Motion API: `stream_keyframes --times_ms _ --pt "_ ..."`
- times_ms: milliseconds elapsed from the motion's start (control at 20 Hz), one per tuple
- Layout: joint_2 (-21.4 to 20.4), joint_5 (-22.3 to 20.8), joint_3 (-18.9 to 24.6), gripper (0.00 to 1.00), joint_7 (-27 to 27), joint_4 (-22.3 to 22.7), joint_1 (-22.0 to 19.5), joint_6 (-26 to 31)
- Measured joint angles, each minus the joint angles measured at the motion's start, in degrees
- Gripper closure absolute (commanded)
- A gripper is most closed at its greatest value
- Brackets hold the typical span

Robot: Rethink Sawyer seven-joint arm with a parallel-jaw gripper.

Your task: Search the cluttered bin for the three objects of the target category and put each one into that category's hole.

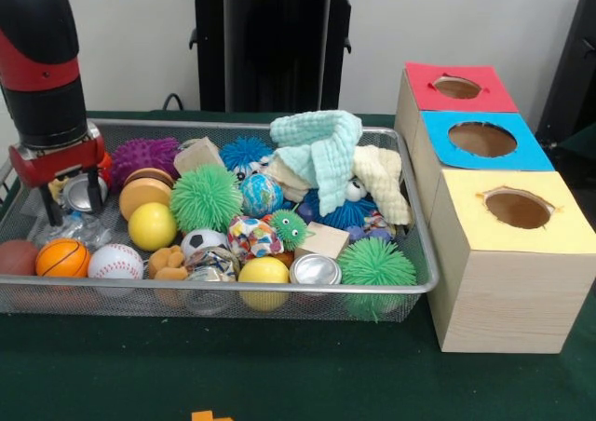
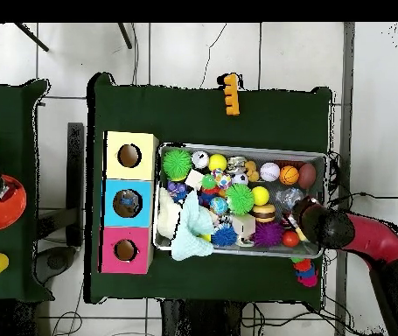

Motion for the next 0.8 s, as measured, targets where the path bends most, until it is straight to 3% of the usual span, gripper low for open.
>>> stream_keyframes --times_ms 800 --pt "-1.1 0.1 -2.9 0.00 0.0 0.4 1.3 -2.3"
